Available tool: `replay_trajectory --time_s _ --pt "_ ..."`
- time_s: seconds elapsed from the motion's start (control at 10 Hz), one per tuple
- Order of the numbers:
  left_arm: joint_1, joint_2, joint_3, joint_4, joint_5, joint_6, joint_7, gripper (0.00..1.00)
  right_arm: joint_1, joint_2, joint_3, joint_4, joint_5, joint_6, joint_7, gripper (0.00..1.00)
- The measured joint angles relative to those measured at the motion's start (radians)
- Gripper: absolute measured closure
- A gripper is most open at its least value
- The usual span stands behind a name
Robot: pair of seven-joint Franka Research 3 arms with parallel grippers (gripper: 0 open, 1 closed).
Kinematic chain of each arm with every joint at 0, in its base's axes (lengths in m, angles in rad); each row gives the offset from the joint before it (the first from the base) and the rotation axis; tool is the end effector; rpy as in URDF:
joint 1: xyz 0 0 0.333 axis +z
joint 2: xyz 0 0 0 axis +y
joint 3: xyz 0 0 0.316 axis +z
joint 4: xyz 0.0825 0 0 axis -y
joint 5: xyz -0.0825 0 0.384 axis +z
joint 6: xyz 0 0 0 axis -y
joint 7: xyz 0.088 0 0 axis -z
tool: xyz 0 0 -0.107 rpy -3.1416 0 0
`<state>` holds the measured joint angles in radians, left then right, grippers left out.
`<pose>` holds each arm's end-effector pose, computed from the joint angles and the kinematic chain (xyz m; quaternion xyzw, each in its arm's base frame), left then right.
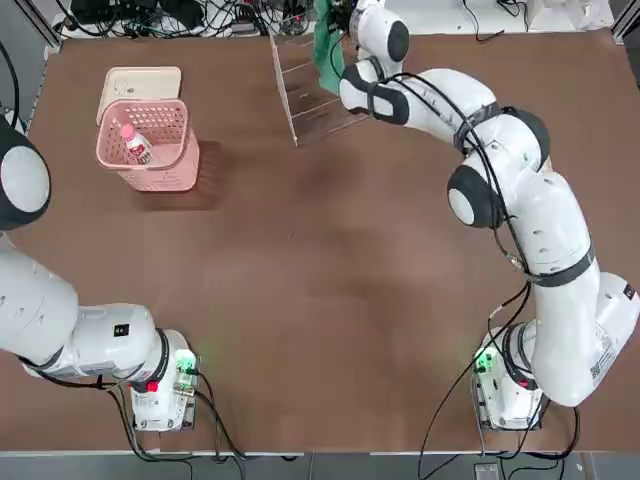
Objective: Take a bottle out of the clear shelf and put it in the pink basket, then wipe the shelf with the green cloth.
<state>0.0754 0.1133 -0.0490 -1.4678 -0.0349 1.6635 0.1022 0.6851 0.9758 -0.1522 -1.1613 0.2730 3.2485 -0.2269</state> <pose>0.5988 0.0141 0.6169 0.9983 -0.0367 0.0425 0.0175 0.6827 0.4351 0.3414 -0.8072 -0.2565 -0.5212 0.1047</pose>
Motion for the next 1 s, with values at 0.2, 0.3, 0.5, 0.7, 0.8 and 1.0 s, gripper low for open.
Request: replay_trajectory --time_s 0.2,0.3,0.5,0.7,0.8,1.0 --pt "0.0 0.0 0.0 0.0 0.0 0.0 0.0 0.0 0.008 -0.002 0.0 -0.014 -0.003 0.029 0.0 0.97" --pt "0.001 0.0 0.001 0.0 0.0 0.0 0.0 0.0 0.013 -0.002 0.0 -0.027 -0.003 0.055 0.0 0.97" --pt "0.006 0.0 0.002 0.0 0.0 0.0 0.0 0.0 0.024 -0.003 0.006 -0.054 -0.003 0.092 0.0 0.97" --pt "0.006 0.0 0.002 0.0 0.0 0.0 0.0 0.0 0.031 -0.009 0.035 -0.098 -0.003 0.122 0.0 0.97" --pt "0.006 0.0 0.002 0.0 0.0 0.0 0.0 0.0 0.032 -0.021 0.048 -0.123 -0.003 0.129 0.0 0.97" --pt "0.007 0.0 0.002 0.0 0.0 0.0 0.0 0.0 0.033 -0.058 0.055 -0.166 -0.003 0.132 0.0 0.97"
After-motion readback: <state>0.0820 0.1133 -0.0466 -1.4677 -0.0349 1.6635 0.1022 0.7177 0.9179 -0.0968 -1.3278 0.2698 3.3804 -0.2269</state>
